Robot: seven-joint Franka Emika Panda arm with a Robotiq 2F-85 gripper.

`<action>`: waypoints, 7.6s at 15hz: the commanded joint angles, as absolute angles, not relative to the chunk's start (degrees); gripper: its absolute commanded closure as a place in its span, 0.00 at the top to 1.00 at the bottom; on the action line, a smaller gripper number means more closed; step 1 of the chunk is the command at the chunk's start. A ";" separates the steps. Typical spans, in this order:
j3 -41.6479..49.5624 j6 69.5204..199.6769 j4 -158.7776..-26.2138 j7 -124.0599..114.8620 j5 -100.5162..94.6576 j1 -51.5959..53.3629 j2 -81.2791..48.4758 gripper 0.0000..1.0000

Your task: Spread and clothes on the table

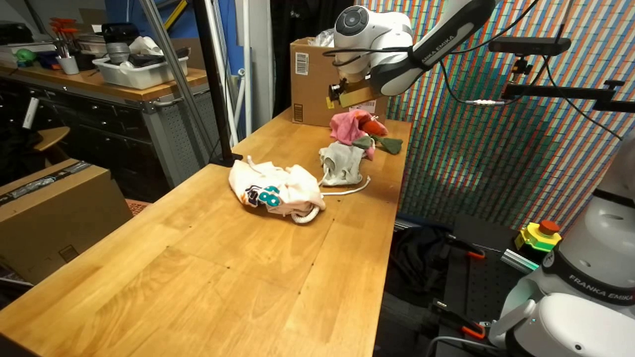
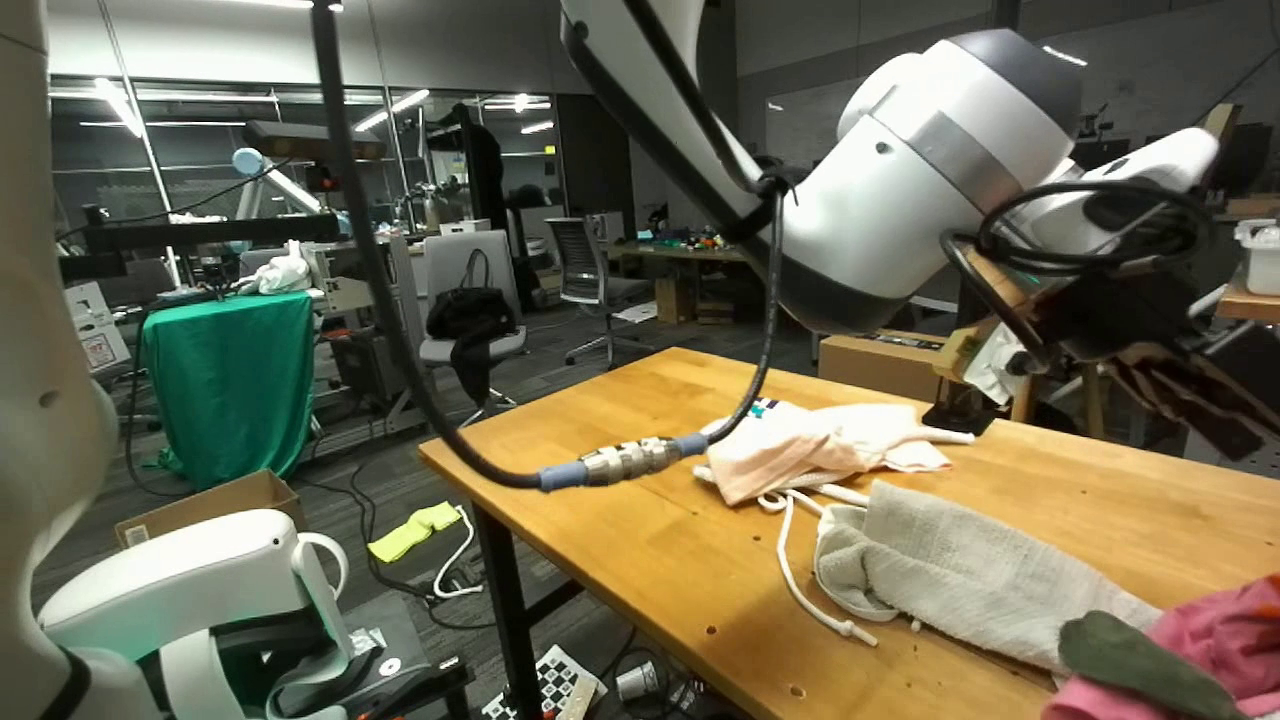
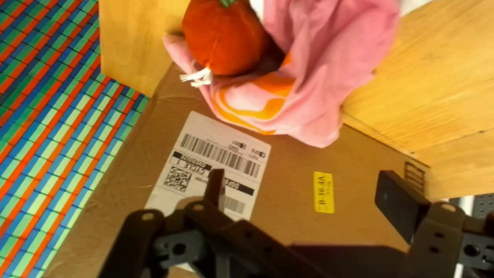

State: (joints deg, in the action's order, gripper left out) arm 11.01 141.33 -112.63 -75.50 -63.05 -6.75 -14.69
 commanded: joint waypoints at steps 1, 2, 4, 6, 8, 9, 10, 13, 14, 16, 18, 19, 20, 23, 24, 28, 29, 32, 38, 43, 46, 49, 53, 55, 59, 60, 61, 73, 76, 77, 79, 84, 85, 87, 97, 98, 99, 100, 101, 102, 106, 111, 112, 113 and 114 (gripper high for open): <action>7.58 145.69 -118.57 -64.73 -54.57 -7.21 -9.51 1.00; 6.80 146.47 -119.90 -61.30 -51.41 -7.03 -8.80 1.00; 5.48 147.22 -122.37 -53.68 -44.68 -6.60 -7.63 1.00; 3.02 147.08 -124.51 -45.86 -37.92 -7.26 -7.06 1.00; 1.20 146.14 -125.83 -37.86 -30.75 -7.24 -7.30 1.00; 2.03 145.43 -126.23 -33.28 -26.56 -5.60 -7.49 1.00; 1.55 144.78 -126.48 -29.20 -22.94 -5.42 -7.93 1.00; 1.32 140.15 -125.77 -17.99 -13.86 -4.61 -9.05 1.00; 1.57 138.53 -125.29 -15.88 -12.52 -4.35 -9.44 1.00; 2.02 135.79 -124.44 -12.74 -10.84 -4.27 -10.21 1.00; 2.56 134.30 -123.72 -10.22 -10.24 -4.54 -11.00 1.00; 2.84 134.12 -123.42 -9.09 -10.28 -4.64 -11.42 1.00; 3.13 134.89 -123.24 -7.43 -10.66 -4.80 -11.94 1.00; 3.47 135.75 -122.07 -1.08 -10.60 -5.27 -13.95 1.00; 3.55 136.12 -121.71 0.82 -10.73 -5.41 -14.62 1.00; 3.34 138.93 -120.31 7.45 -10.26 -6.13 -17.41 1.00; 3.33 139.40 -119.96 8.38 -10.24 -6.24 -18.07 1.00; 3.30 140.07 -119.02 10.82 -10.34 -6.67 -19.60 1.00; 3.11 139.36 -117.68 14.17 -9.84 -7.61 -20.72 0.42; 3.37 139.10 -117.79 14.10 -10.21 -7.50 -19.57 0.08; 3.23 140.36 -118.95 14.10 -10.20 -7.43 -17.30 0.04; 3.10 141.69 -119.78 13.98 -10.05 -7.29 -15.51 0.07; 2.67 143.91 -120.99 14.12 -8.75 -7.42 -12.64 0.07; 2.35 145.63 -122.14 14.21 -7.21 -7.31 -10.40 0.07; 1.58 149.43 -124.88 13.62 -4.67 -6.14 -4.86 0.07; 1.31 150.05 -125.35 13.08 -4.50 -5.53 -3.55 0.06; 1.01 150.54 -125.86 12.58 -4.14 -4.95 -2.21 0.06; -5.17 149.97 -124.53 -4.62 -9.46 3.54 4.64 0.06; -7.73 147.72 -123.11 -9.65 -14.51 5.11 4.53 0.06; -8.68 147.28 -122.40 -11.45 -16.11 5.74 4.20 0.06; -10.43 145.89 -120.43 -14.72 -18.59 6.96 3.28 0.06; -13.79 141.42 -111.46 -17.69 -22.39 10.50 -1.96 0.06; -14.26 139.59 -108.44 -17.56 -23.28 11.39 -3.92 0.06; -14.67 135.84 -102.87 -17.76 -26.04 13.34 -7.71 0.06; -11.34 120.46 -74.90 -17.63 -30.46 27.25 -30.00 0.06; -10.60 119.80 -72.29 -17.89 -30.81 28.85 -32.68 0.06; -10.10 118.70 -69.82 -17.75 -30.66 30.24 -34.68 0.06; -9.73 117.29 -67.33 -17.02 -29.84 31.25 -36.05 0.06; -9.24 116.35 -64.96 -16.76 -29.66 32.41 -37.90 0.06; -8.89 115.71 -62.60 -16.52 -29.28 33.19 -39.63 0.06; -9.75 114.03 -52.27 -16.12 -28.57 34.10 -46.67 0.06; -9.69 108.56 -40.88 -14.73 -28.48 33.93 -53.52 0.34; -9.48 107.52 -39.54 -14.22 -28.95 33.90 -54.45 0.36; -9.37 106.40 -38.54 -13.94 -29.04 33.72 -54.98 0.42; -9.25 104.90 -37.19 -13.50 -29.01 33.55 -55.50 0.48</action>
